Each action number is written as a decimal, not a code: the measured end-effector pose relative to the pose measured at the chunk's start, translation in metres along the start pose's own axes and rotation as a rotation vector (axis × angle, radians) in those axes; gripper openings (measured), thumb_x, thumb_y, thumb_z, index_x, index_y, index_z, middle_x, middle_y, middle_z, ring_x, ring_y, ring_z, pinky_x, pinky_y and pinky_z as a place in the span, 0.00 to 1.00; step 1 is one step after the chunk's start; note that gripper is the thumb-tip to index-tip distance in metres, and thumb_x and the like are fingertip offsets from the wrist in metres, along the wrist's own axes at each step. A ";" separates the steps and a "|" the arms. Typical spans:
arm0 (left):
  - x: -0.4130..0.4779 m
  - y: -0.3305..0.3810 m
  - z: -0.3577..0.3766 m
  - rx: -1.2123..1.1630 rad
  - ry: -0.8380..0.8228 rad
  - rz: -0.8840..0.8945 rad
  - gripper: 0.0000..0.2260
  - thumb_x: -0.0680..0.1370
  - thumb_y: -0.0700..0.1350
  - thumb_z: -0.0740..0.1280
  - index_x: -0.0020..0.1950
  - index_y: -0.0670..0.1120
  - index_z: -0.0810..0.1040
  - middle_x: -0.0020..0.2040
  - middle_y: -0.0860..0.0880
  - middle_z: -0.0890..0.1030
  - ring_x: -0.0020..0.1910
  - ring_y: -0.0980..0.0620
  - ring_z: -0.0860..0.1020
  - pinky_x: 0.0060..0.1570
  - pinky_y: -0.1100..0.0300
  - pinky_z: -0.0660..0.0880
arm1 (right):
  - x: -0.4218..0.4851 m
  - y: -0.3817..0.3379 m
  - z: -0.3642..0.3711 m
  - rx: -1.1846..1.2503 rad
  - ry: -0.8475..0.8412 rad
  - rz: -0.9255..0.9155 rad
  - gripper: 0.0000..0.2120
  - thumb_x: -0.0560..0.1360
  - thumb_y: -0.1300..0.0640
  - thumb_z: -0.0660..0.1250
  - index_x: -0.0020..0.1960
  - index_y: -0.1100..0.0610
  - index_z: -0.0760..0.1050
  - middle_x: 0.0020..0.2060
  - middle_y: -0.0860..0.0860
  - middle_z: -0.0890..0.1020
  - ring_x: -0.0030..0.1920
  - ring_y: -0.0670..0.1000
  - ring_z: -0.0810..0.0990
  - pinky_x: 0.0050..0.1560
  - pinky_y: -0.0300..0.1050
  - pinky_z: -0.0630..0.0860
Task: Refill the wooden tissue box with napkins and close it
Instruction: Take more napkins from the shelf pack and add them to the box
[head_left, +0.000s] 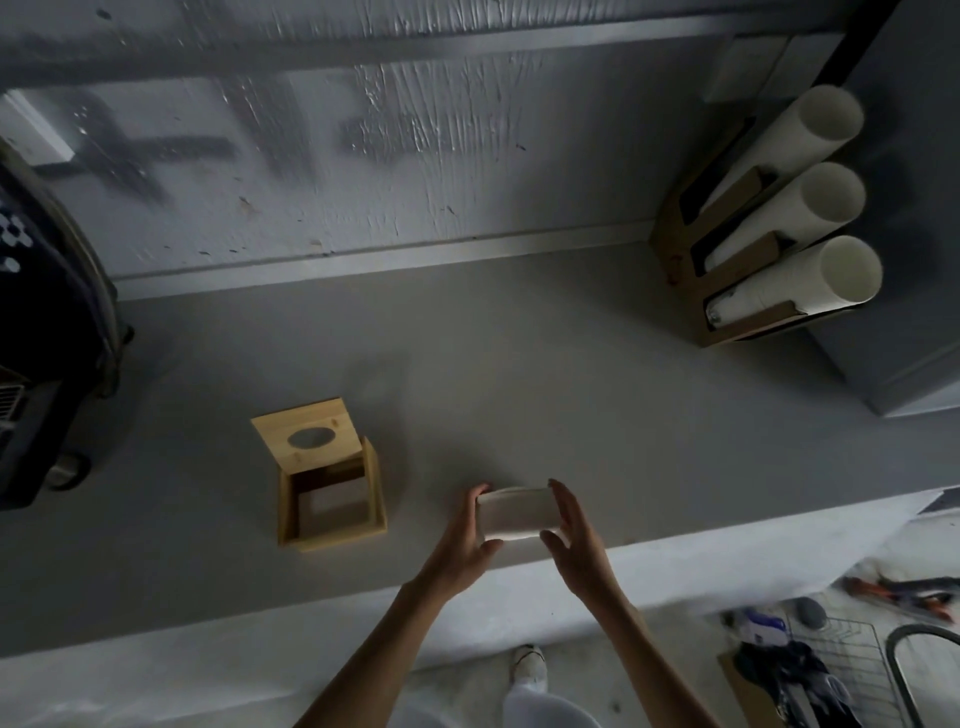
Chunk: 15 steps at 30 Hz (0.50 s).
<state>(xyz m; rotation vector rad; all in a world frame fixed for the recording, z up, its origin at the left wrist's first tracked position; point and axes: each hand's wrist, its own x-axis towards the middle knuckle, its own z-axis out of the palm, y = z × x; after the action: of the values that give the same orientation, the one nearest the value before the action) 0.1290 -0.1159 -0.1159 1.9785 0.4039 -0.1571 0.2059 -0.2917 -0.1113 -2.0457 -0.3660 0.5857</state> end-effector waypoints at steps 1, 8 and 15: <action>0.000 0.000 0.002 0.001 -0.009 0.003 0.28 0.76 0.47 0.67 0.71 0.54 0.56 0.62 0.50 0.71 0.59 0.54 0.73 0.57 0.57 0.77 | 0.000 0.000 0.002 -0.006 0.005 -0.002 0.35 0.74 0.66 0.65 0.74 0.46 0.56 0.70 0.44 0.67 0.68 0.43 0.67 0.67 0.37 0.67; 0.000 0.001 0.007 0.027 0.031 -0.005 0.18 0.79 0.42 0.61 0.66 0.55 0.62 0.59 0.49 0.73 0.57 0.54 0.74 0.56 0.53 0.78 | 0.003 0.000 0.005 0.051 0.053 -0.014 0.35 0.73 0.70 0.63 0.67 0.35 0.61 0.65 0.47 0.74 0.64 0.45 0.74 0.64 0.43 0.73; 0.002 -0.001 -0.004 -0.124 0.029 -0.126 0.17 0.77 0.47 0.64 0.65 0.53 0.67 0.59 0.52 0.76 0.58 0.55 0.76 0.56 0.61 0.77 | 0.011 0.004 -0.008 0.054 -0.008 0.006 0.19 0.70 0.65 0.71 0.57 0.49 0.74 0.51 0.49 0.82 0.53 0.46 0.81 0.49 0.33 0.76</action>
<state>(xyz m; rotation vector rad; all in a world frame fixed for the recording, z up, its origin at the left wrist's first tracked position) 0.1308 -0.1117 -0.1157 1.8361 0.5447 -0.1787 0.2196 -0.2950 -0.1142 -1.9937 -0.3458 0.6015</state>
